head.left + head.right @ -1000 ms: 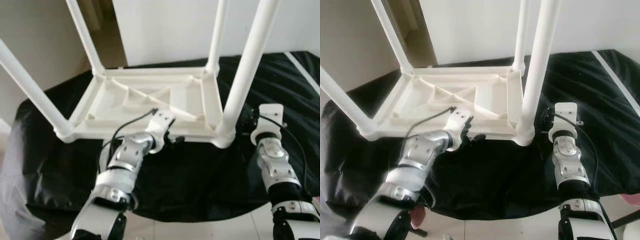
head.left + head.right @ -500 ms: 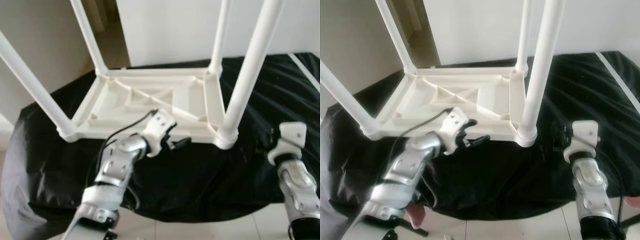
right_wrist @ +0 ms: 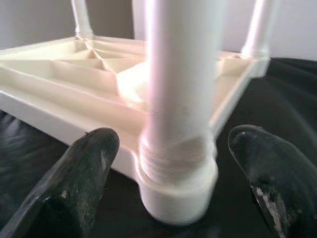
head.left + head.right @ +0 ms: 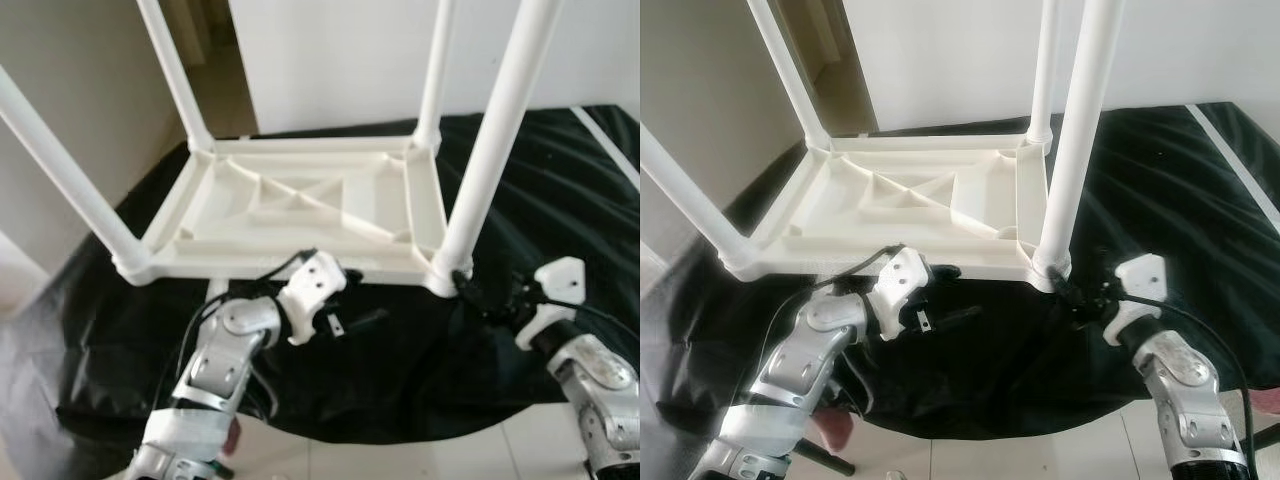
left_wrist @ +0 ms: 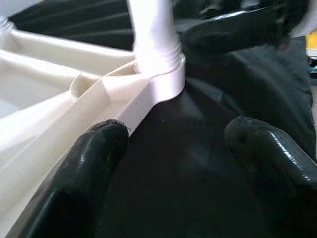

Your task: Building children table

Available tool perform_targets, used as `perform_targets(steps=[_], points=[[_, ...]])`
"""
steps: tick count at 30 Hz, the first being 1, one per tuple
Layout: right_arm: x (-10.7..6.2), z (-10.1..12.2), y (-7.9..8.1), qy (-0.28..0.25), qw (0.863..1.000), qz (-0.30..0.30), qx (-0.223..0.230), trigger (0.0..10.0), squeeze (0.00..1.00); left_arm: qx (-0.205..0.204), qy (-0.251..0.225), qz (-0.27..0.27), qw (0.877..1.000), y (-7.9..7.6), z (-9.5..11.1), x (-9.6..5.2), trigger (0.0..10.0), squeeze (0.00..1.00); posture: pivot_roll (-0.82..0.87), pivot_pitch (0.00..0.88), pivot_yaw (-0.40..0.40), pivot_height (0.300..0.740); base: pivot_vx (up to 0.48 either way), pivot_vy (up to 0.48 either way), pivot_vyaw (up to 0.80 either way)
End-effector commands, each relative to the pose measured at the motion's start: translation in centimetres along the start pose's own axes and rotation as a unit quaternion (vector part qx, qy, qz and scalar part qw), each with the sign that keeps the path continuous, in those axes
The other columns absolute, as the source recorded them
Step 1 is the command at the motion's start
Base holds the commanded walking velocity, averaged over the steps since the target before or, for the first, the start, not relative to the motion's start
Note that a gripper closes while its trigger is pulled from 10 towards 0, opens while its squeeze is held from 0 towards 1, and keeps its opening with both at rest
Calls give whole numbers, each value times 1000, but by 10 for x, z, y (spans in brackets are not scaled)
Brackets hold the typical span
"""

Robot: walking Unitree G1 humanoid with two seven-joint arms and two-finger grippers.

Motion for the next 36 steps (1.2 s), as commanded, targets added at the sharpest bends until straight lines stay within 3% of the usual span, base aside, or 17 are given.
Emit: perform_targets(steps=[1, 6, 15, 16, 17, 18, 24, 29, 30, 36], points=[[7, 2, 5, -2, 1000, 17, 6, 10000, 0, 10, 2, 5, 1000, -5, 0, 2, 10000, 0, -77, 33, 68, 740, 0, 0, 0], [30, 6, 6, -13, 999, 29, 6, 10000, 0, 27, -16, 32, 999, -6, 8, 5, 10000, 0, -57, 36, 50, 740, 0, 0, 0], [51, 8, 9, -4, 999, 47, -5, 10000, 0, 40, -18, 63, 997, -5, 15, 5, 10000, 0, -34, 40, 36, 740, 0, 0, 0], [52, 8, 9, -2, 999, 49, -4, 4314, 0, 43, -16, 68, 997, -5, 15, 6, 10000, 0, -31, 40, 34, 740, 0, 0, 0], [52, 8, 9, -2, 999, 49, -4, 4314, 0, 43, -16, 68, 997, -5, 15, 6, 10000, 0, -31, 40, 34, 740, 0, 0, 0], [50, 4, 7, 4, 999, 50, -4, 0, 0, 46, -14, 76, 996, -5, 16, 9, 10000, 0, -27, 40, 30, 740, 0, 0, 0], [47, 0, 4, 7, 999, 44, -2, 0, 0, 36, -12, 77, 996, -7, 16, 11, 10000, 0, -25, 37, 25, 740, 0, 0, 0], [43, -6, -1, 14, 1000, 21, -10, 0, 0, 1, -16, 69, 997, -7, 15, 13, 10000, 0, -37, 33, 30, 740, 0, 0, 0], [42, -8, -2, 15, 1000, 11, -1, 10000, 0, -2, -17, 75, 997, -5, 15, 13, 10000, 0, -40, 33, 32, 740, 0, 0, 0], [46, -11, -10, 11, 997, -77, 29, 10000, 0, -12, -13, 75, 997, -2, 14, 17, 10000, 0, -51, 32, 39, 740, 0, 0, 0]])
Point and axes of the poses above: a point about 5 cm out from each wrist's last joint towards the gripper, its own x axis pointing out of the wrist towards the gripper, its own z axis along the axis of the wrist's last joint, y = z × x, the point moved 3 cm from there along x, pointing out of the wrist towards the gripper, and after that the axes turned 14 degrees about x, right-handed, at the moved point
